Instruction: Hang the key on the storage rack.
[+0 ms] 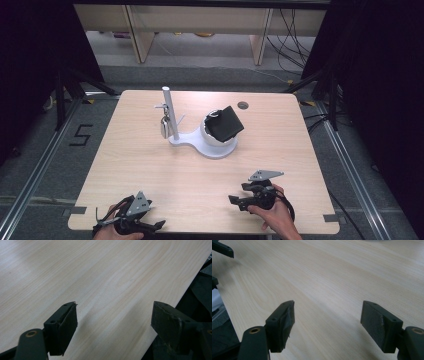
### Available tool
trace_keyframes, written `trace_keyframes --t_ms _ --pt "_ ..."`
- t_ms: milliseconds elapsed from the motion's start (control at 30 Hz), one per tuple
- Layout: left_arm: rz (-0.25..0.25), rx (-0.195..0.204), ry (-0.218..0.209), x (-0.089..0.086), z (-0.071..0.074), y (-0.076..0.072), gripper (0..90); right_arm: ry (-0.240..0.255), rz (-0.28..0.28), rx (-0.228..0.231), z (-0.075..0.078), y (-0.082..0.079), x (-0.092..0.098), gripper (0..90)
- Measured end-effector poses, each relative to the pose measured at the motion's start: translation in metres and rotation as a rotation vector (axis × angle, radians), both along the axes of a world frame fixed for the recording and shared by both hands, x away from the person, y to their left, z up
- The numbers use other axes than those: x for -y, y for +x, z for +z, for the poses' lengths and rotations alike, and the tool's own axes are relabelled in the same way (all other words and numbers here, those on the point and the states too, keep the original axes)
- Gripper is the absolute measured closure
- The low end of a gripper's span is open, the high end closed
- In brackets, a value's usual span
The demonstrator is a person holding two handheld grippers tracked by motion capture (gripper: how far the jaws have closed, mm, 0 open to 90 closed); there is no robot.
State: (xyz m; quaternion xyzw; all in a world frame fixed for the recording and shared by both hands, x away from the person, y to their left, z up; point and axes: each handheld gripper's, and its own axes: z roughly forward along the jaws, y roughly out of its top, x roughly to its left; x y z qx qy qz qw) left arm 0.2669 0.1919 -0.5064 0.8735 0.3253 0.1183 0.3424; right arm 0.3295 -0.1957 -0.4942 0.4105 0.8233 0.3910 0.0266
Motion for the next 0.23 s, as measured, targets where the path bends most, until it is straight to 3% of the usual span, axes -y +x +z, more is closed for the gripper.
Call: trace_keyframes --t_ms 100,133,233 --pt "-0.001 -0.001 0.003 -0.0003 -0.0003 0.0002 20.5 -0.002 0.003 0.006 0.0002 0.0000 0.0001 28.2" --pt "-0.006 0.005 0.023 -0.0013 -0.0001 0.0012 20.5 -0.002 0.003 0.006 0.0002 0.0000 0.0001 28.2" --pt "-0.003 -0.001 0.009 -0.0011 -0.0009 0.0010 20.3 -0.005 0.003 0.000 -0.0002 0.0003 0.0001 27.9"
